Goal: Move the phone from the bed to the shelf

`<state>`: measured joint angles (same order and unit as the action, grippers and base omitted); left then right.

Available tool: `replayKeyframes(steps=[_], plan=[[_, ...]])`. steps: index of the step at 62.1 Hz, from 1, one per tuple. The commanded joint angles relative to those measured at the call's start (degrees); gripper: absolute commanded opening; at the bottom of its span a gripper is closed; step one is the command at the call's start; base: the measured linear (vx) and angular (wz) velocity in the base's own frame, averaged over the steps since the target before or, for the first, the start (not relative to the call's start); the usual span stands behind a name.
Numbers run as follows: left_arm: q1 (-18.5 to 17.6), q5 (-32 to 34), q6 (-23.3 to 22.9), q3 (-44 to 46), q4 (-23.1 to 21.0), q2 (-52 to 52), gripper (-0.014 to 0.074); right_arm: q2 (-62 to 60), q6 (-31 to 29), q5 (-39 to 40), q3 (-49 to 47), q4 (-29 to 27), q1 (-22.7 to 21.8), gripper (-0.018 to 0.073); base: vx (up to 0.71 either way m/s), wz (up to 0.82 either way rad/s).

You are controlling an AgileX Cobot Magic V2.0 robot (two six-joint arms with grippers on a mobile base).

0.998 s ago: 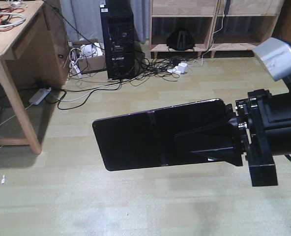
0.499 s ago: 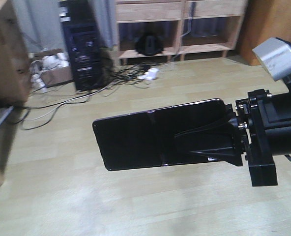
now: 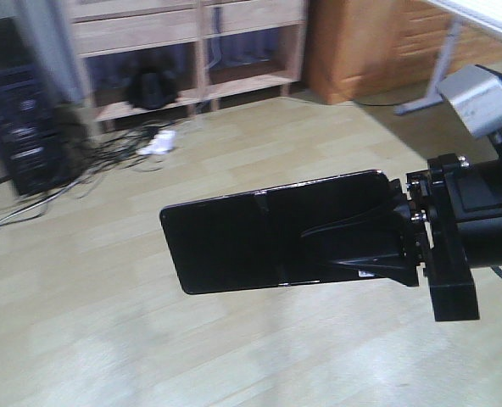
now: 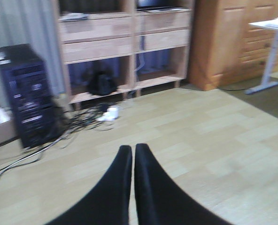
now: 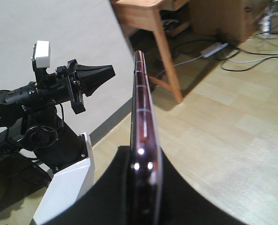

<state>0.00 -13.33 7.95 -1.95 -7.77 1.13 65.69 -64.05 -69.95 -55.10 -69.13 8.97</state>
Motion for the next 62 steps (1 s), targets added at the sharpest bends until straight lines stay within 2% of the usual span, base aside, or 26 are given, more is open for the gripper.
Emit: replayKeyframes(steps=[1, 62], plan=[[-0.2, 4.2, -0.2, -0.1, -0.5, 0.3, 0.0001, -1.2, -0.1, -4.0, -1.5, -5.3, -0.2, -0.0004, 0.20, -0.56], [-0.2, 4.2, -0.2, -0.1, -0.5, 0.3, 0.0001, -1.2, -0.1, -4.0, -1.5, -5.3, -0.2, -0.0004, 0.20, -0.54]])
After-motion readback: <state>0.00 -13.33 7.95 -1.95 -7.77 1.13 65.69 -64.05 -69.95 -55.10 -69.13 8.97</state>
